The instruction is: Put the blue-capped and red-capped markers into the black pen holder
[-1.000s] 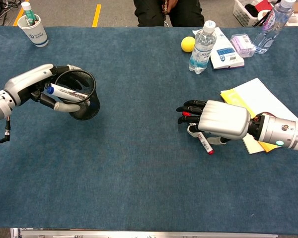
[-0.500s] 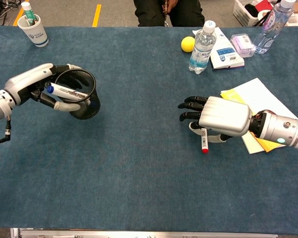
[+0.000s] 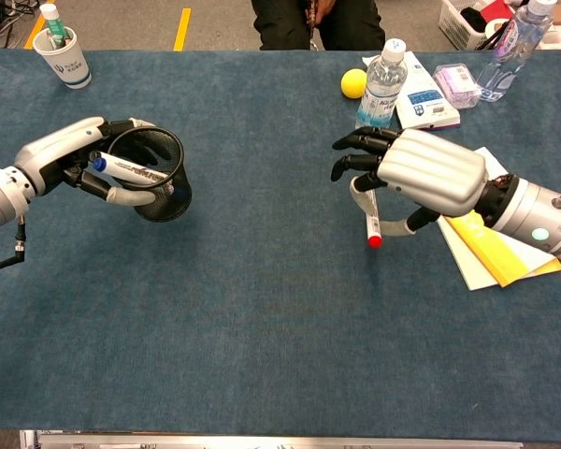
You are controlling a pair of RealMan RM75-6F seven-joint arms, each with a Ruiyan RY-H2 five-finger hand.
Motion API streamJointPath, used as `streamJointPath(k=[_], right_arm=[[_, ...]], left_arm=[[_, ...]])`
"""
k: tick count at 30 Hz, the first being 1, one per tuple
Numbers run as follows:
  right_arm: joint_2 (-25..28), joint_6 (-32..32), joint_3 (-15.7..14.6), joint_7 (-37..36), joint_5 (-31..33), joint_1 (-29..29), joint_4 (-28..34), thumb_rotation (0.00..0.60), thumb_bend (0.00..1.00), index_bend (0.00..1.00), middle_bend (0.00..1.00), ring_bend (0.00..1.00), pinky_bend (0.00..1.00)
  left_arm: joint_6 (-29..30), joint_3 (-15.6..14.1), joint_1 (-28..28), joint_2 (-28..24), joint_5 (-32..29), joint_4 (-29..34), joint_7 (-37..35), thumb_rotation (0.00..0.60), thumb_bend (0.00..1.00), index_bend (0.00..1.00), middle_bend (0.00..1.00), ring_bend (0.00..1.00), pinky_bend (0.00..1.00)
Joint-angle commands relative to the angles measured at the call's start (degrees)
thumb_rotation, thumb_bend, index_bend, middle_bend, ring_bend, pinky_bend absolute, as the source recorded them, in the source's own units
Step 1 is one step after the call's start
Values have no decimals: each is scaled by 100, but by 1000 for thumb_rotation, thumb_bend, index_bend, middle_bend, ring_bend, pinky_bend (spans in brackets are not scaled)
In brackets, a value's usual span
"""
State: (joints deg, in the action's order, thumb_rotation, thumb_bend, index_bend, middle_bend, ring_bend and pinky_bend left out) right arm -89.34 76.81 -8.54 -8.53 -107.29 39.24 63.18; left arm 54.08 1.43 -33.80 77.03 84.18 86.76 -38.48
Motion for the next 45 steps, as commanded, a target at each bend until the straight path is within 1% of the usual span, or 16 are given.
streamJointPath(k=[1,5,10,16,20,23,27,32,42,44,45], right_arm=[[251,19,307,-250,303,42,579,600,218,659,325,125,137],[385,-28,591,-500,571,96,1159,600,218,666,331,125,138],[429,-232,899,-742,892,195,1849,600,218,670,334,126,137],[338,-564,1198,-1039,1275,326,2483,600,219,676,336,128,137],[237,-818,1483,-1350,1632,445,2904,600,218,680,338,127,138],[147,-1007,1671,-1500,1879,533,3107,600,218,681,338,128,138],[-8,-1218,1885,-1665,2189,626,3223,600,219,681,338,128,138],[-268,-1395,2080,-1809,2478,712,3172,600,219,681,338,128,137],[-753,-1552,2236,-1925,2637,827,2786,600,228,680,336,129,138],[-788,-1581,2217,-1944,2609,834,2694,600,232,678,321,130,140],[-795,-1594,2208,-1949,2597,836,2658,600,234,659,304,127,137]], left_arm=[[-21,17,-16,37,-19,-34,9,543,167,216,352,298,224],[-66,36,-45,104,-41,-77,33,542,167,216,352,298,224],[-122,48,-92,241,-38,-97,72,543,167,216,352,299,224],[-203,73,-177,409,-29,-102,139,542,167,215,353,299,224],[-257,131,-252,527,-54,-99,177,543,167,215,353,299,224],[-296,185,-307,593,-91,-90,202,542,167,215,353,299,224],[-351,263,-383,651,-147,-71,238,543,167,215,354,299,224],[-405,316,-451,692,-197,-22,298,541,167,215,354,298,224],[-417,392,-518,744,-271,86,404,543,167,214,354,299,224],[-415,415,-530,757,-293,88,409,542,167,214,353,299,224],[-420,425,-536,759,-304,87,409,541,167,214,353,299,224]])
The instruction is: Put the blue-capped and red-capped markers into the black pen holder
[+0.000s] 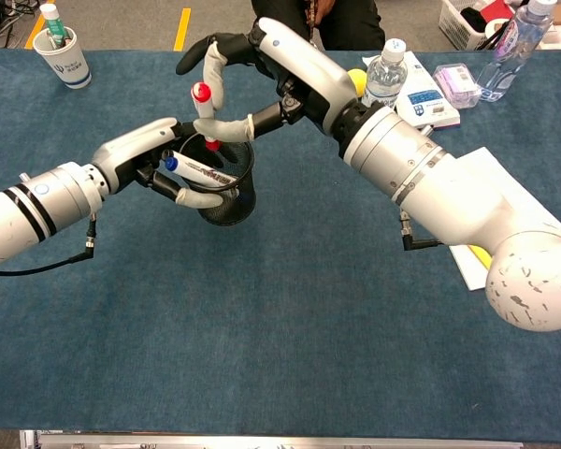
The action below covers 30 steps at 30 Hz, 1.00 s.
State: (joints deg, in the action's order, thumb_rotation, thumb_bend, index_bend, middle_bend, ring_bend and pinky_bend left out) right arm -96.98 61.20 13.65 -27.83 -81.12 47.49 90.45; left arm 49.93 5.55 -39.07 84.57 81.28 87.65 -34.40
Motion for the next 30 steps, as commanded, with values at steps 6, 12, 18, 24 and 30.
streamJointPath(k=[6,12,18,24,30], right_arm=[[-44,-89,-40,-71,-94,17,-207,600,232,497,210,38,67],[3,48,-30,-16,-194,-46,-256,600,200,421,168,0,33],[347,486,-18,191,-491,-235,-173,600,186,408,167,0,33],[949,747,-113,739,-621,-506,-128,600,185,408,167,0,33],[1451,816,-327,910,-688,-760,-126,600,184,405,167,0,33]], left_arm=[[-23,50,-43,3,-50,22,23,542,167,214,354,298,224],[-39,59,-62,-18,-77,30,74,542,168,214,353,299,224],[-42,-3,-21,-41,-105,-27,105,542,167,214,354,299,224],[-132,-109,-7,92,-109,-249,117,544,167,214,354,299,224],[-142,-136,-10,376,-98,-648,104,544,167,214,354,299,224]])
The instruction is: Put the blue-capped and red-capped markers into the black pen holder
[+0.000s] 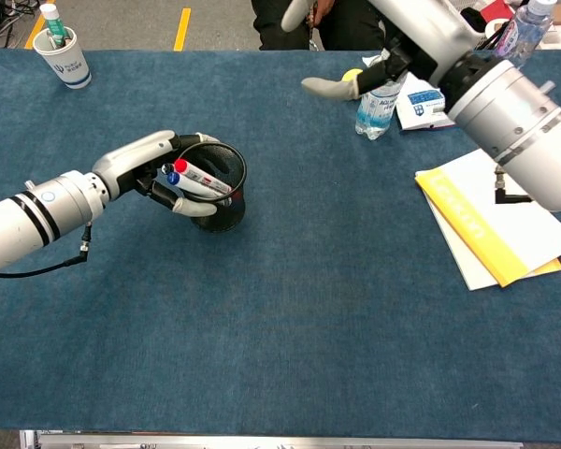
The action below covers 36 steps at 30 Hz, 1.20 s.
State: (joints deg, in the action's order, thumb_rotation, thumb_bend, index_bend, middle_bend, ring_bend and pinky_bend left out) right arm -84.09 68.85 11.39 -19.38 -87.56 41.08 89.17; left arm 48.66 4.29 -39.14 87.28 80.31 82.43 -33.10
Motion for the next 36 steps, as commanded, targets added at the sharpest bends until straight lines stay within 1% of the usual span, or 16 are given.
streamJointPath(k=[1,7,12,14,18,22,27,30,32,34,36], right_arm=[[225,61,-130,57,-48,-156,-6,600,185,405,167,0,33],[416,91,-225,11,-111,-264,-66,600,185,405,167,0,33],[470,90,-240,-7,-130,-291,-82,600,185,405,167,0,33],[484,94,-240,-14,-144,-296,-76,600,185,405,167,0,33],[496,120,-240,-14,-170,-309,-84,600,185,405,167,0,33],[524,138,-253,-40,-181,-339,-98,600,186,405,167,0,33],[597,211,-269,-18,-235,-391,-118,600,186,404,167,0,33],[738,249,-299,100,-262,-451,-85,600,190,396,167,0,33],[892,263,-338,301,-249,-523,-27,600,210,388,167,0,33],[1033,291,-357,562,-156,-624,68,600,243,375,167,0,33],[1167,390,-381,897,-11,-793,220,600,270,367,167,0,33]], left_arm=[[-23,-18,-8,158,8,-205,-31,543,167,214,354,299,224],[25,-91,5,324,120,-504,4,542,166,209,350,284,224],[-15,-119,13,360,120,-591,-69,544,167,197,316,254,222],[-77,-141,-5,334,129,-580,-84,542,167,156,268,206,206],[-65,-142,-8,299,154,-554,-82,503,166,50,143,88,160],[-74,-133,-18,211,151,-463,-32,498,166,17,100,53,144],[-88,-178,-29,-35,205,-238,132,498,167,0,64,29,127],[-69,-227,-28,-334,279,-14,279,498,167,0,59,23,123],[17,-259,10,-571,327,135,431,502,167,0,59,23,122],[135,-270,71,-759,337,237,568,518,167,0,59,24,122],[309,-264,170,-945,308,326,705,562,167,0,59,24,122]])
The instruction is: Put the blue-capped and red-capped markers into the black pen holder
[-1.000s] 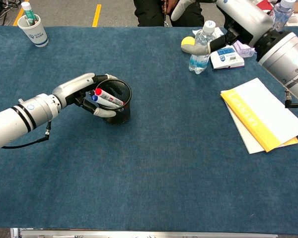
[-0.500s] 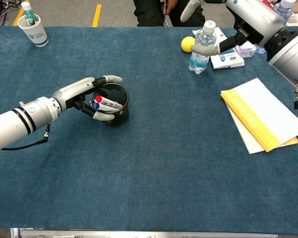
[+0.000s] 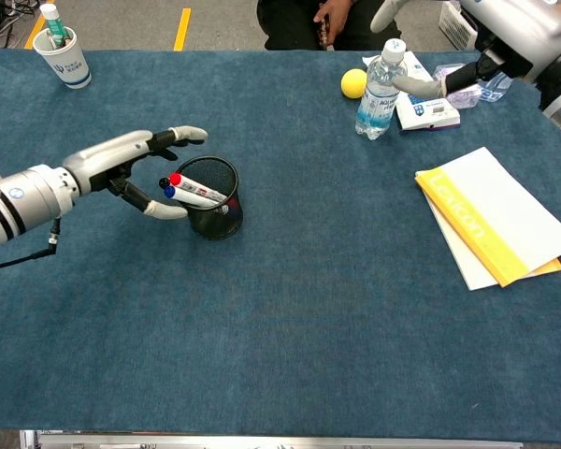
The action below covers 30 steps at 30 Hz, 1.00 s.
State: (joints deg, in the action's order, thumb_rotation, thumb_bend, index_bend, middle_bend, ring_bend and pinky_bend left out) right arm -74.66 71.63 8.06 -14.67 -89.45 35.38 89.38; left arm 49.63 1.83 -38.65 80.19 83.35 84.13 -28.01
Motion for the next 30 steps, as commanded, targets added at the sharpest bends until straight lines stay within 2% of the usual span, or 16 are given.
streamJointPath(k=[1,3,9,14,20,25,30], right_arm=[[302,174,-78,613,280,-342,297,600,274,367,167,0,32],[420,273,-144,846,421,-533,436,600,287,367,167,0,32],[587,738,-355,1581,650,-1122,525,600,313,367,172,0,33],[609,1165,-533,2009,604,-1564,461,600,316,367,177,0,33],[460,1663,-629,1980,659,-2094,257,600,317,367,192,15,33],[418,1878,-639,1924,625,-2356,177,600,319,367,200,21,33],[417,1834,-587,1867,702,-2462,223,600,321,367,202,23,33]], left_arm=[[317,-6,182,-328,-20,186,265,575,167,0,59,24,122],[486,3,276,-450,-35,199,385,598,166,0,62,24,122],[1112,49,683,-692,-219,218,827,600,166,0,74,32,122],[1961,160,1147,-698,-382,208,1453,600,167,0,103,57,122],[2939,210,1713,-671,-458,258,2244,600,167,4,126,63,122],[3300,117,2085,-779,-542,506,2774,600,167,4,138,63,122],[3496,113,2325,-827,-691,812,3233,600,168,4,138,63,122]])
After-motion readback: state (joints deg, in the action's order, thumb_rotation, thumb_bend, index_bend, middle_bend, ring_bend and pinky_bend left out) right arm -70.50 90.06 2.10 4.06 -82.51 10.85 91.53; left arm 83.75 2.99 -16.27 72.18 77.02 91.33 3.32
